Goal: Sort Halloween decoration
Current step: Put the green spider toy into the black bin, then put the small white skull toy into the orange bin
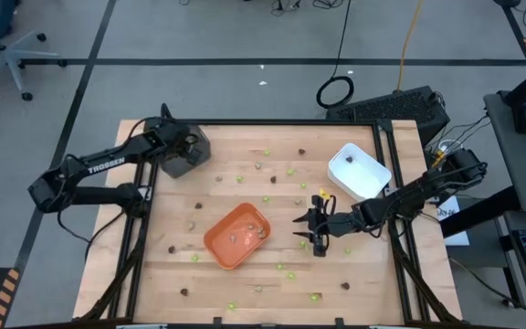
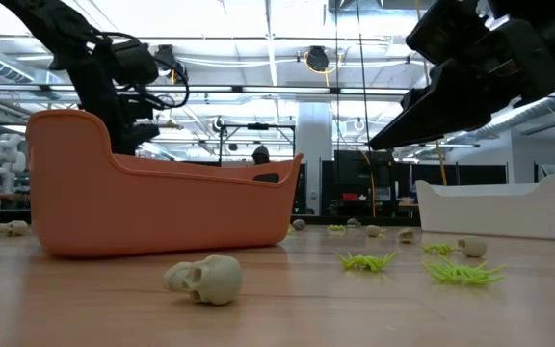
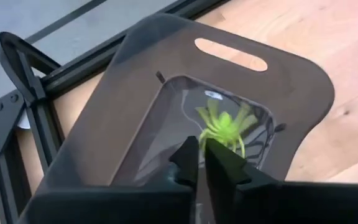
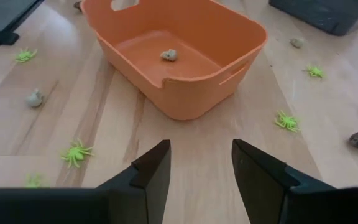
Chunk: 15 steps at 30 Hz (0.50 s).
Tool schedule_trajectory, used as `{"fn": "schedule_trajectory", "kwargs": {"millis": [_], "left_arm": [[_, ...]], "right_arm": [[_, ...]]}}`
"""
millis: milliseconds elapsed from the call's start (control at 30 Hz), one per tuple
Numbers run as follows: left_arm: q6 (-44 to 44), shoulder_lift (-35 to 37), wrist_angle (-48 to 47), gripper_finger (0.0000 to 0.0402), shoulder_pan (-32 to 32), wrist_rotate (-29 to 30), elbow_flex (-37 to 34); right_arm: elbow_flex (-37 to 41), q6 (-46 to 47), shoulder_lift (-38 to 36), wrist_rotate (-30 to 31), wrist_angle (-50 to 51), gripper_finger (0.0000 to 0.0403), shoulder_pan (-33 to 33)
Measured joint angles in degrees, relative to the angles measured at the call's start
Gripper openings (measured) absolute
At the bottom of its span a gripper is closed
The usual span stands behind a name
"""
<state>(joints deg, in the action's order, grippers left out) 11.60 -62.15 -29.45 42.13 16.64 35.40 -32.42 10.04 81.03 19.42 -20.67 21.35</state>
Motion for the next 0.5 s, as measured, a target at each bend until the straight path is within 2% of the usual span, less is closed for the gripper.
{"fn": "schedule_trajectory", "kwargs": {"millis": [267,367,500], "left_arm": [[1.4,0.2,0.3,0.0128,0.0,3.8,0.0],[1.4,1.3,1.3,0.0141,-0.8,2.9,0.0],[1.2,4.0,2.6,0.0143,-4.4,-1.8,0.0]], "right_arm": [[0.0,2.0,0.0,0.1,0.5,0.0155,1.4],[0.0,3.3,0.0,0.1,1.4,0.0155,2.1],[0.0,5.1,0.0,0.1,4.0,0.0155,2.9]]}}
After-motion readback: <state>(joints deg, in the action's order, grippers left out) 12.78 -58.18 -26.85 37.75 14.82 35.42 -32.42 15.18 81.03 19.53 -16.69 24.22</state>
